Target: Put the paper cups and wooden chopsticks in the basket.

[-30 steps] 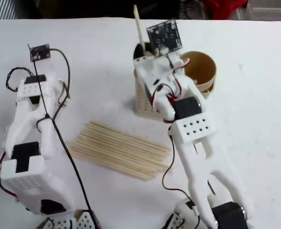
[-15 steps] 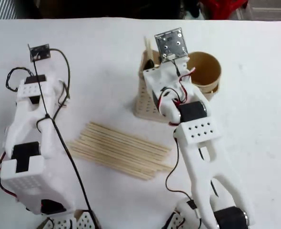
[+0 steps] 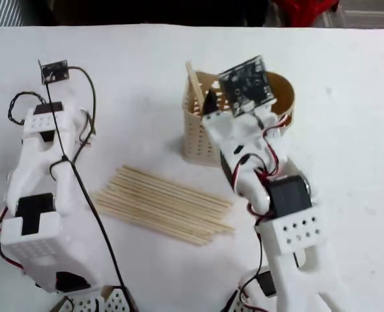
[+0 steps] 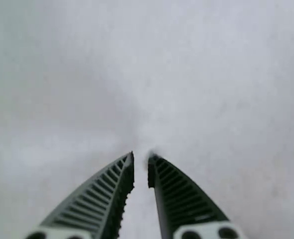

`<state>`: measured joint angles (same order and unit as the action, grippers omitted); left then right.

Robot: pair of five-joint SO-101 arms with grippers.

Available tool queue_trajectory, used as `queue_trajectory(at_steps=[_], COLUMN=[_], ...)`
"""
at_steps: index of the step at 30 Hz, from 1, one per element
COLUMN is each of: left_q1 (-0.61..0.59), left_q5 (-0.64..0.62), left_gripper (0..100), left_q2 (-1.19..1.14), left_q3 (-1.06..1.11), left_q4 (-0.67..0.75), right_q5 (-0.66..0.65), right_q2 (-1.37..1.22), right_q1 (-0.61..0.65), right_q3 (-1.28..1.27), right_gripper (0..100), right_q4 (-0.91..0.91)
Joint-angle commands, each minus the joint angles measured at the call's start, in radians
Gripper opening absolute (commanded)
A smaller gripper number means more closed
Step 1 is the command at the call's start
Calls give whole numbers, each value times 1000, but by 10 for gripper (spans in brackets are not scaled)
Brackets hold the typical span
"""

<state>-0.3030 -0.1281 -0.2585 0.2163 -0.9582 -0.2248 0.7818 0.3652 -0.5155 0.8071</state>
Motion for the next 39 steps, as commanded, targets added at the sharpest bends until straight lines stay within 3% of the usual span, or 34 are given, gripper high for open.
queue_trajectory(at_steps=[1, 3, 8, 13, 19, 26, 33, 39], left_q1=[-19, -19, -19, -19, -19, -51, -56, -56], left_q5=[-3, -3, -3, -3, -3, -3, -5, -5], left_gripper=[72, 72, 72, 72, 72, 72, 72, 72], left_q2=[4, 4, 4, 4, 4, 4, 4, 4], left_q3=[-5, -5, -5, -5, -5, -11, -9, -9], left_q4=[17, 17, 17, 17, 17, 17, 17, 17], right_q5=[-31, -35, -193, -207, -293, -307, -330, -328], right_q2=[39, 38, 45, 84, 54, -70, -344, -458], right_q1=[44, 62, 108, 130, 414, 653, 665, 651], right_q3=[81, 109, 100, 100, 14, -301, -341, -339], right_gripper=[168, 169, 169, 166, 166, 166, 166, 166], right_q4=[220, 318, 424, 498, 621, 375, 156, 73])
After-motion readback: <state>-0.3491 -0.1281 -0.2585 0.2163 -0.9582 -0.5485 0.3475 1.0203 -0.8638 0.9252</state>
